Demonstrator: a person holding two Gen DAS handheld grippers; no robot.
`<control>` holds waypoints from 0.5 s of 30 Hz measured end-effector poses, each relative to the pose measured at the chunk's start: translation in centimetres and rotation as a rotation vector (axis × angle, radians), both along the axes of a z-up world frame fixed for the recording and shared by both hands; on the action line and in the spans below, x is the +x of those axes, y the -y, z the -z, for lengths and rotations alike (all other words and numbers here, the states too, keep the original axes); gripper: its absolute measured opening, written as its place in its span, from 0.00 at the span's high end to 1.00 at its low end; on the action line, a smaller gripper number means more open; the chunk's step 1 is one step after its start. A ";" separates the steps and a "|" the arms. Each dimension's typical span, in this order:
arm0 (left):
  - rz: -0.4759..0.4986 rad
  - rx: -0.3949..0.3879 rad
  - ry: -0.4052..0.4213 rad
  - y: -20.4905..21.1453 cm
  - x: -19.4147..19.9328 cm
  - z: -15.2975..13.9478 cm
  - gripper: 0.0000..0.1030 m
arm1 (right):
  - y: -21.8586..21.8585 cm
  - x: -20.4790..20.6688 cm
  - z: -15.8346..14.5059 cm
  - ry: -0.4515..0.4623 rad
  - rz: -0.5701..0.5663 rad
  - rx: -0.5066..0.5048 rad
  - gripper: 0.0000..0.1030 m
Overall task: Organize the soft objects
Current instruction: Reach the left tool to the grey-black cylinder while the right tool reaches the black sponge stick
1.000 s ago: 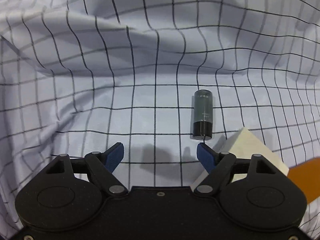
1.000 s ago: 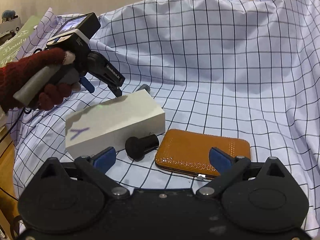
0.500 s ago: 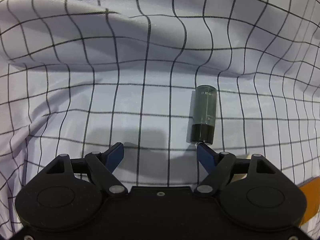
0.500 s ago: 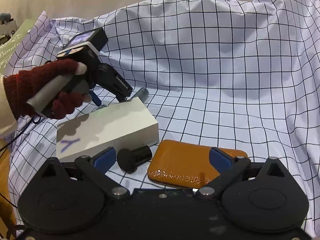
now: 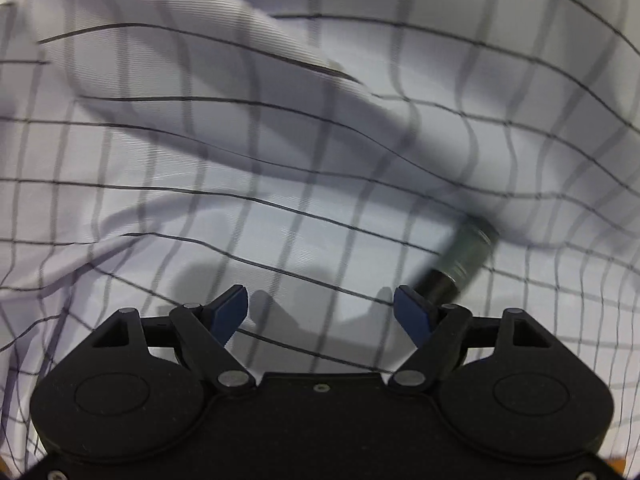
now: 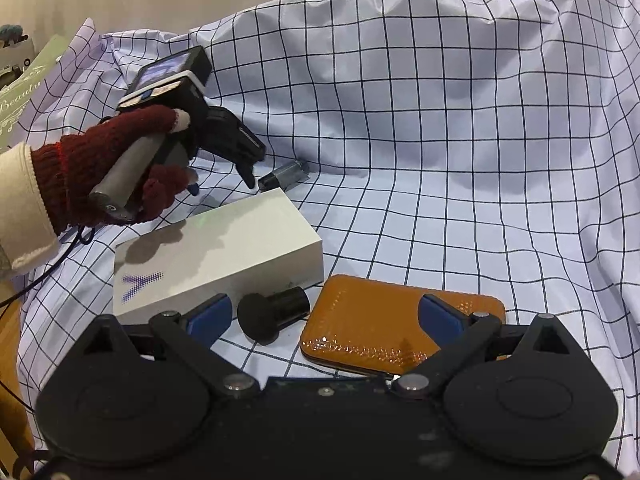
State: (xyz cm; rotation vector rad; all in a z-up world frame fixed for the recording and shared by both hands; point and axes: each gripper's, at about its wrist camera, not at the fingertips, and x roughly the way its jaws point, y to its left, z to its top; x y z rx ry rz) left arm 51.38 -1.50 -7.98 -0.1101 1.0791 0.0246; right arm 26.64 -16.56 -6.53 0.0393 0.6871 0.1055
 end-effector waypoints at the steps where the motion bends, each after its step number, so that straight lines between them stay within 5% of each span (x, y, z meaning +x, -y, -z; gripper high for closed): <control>1: -0.017 0.001 0.005 -0.3 -0.1 -0.1 0.27 | 0.1 0.0 0.0 0.000 0.001 0.003 0.03; 7: -0.081 -0.042 0.044 0.0 -1.5 -2.2 0.27 | 0.4 -0.3 0.1 0.002 0.009 0.022 0.03; 15: -0.002 -0.119 0.009 3.7 -1.8 -3.4 0.26 | 0.8 -1.1 0.1 0.009 0.013 0.037 0.03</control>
